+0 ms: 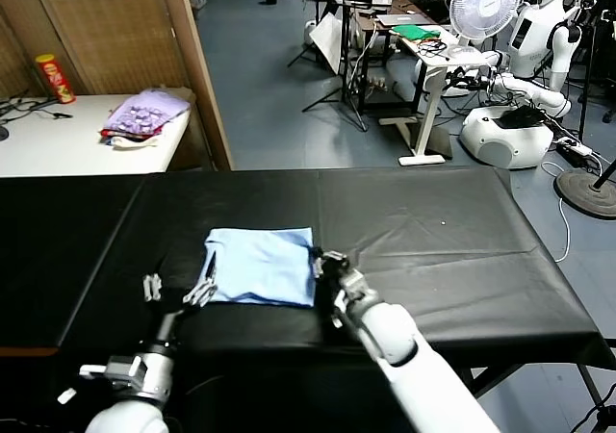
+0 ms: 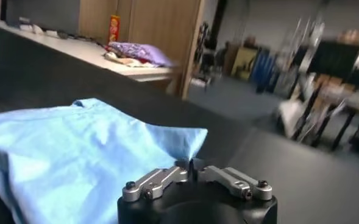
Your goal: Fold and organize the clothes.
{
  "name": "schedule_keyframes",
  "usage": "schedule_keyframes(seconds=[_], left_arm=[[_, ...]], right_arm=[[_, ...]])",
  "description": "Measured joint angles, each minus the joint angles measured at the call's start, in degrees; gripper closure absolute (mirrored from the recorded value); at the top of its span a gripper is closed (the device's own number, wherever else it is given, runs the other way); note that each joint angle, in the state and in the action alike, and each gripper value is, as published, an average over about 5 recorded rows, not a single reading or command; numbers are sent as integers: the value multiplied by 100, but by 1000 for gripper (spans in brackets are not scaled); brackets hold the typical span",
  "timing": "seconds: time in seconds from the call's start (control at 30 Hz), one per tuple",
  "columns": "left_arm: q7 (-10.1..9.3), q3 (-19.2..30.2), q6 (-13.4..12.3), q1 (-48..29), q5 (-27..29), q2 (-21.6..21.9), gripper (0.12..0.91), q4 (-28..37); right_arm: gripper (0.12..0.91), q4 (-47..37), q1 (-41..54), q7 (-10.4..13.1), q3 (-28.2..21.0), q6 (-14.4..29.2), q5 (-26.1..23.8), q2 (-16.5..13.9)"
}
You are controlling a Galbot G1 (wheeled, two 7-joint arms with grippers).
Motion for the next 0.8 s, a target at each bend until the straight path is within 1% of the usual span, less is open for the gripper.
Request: schedule_keyframes(seconds=[0.1,0.2,0.27,0.33,0.37,0.43,0.5,0.63,0.73,0.8], left_arm=[[16,-33,-35,52,6,8,232,124],[32,-68,116,123,-82,21,232,191],[-51,-71,222,177,-157,39,232,211],[-154,-64,301,232,-201,73,232,209],[-198,-63,335,266,-214,100,232,196],[-259,-74,376,348,-229,162,232,150],[-312,-103,402,458,-255,228,232,87],[-406,-192,472,776,-393,361,232,-28],[-376,-252,584,1055,-571,423,232,-112],[-326,-299,723,1245,-752,442,232,-184]], right_arm=[[613,223,-245,35,158,452,-84,-340],[463,478,-579,143,333,831,-101,-601],[364,658,-827,238,456,995,-73,-702],[282,842,-1085,340,589,1097,-10,-753],[256,936,-1217,392,657,1124,31,-766],[235,1129,-1491,505,805,1137,122,-771],[230,1332,-1774,629,954,1090,228,-770],[227,1748,-2373,949,1221,862,494,-774],[227,2074,-2841,1251,1400,626,744,-727],[227,2289,-3145,1389,1517,470,879,-665]])
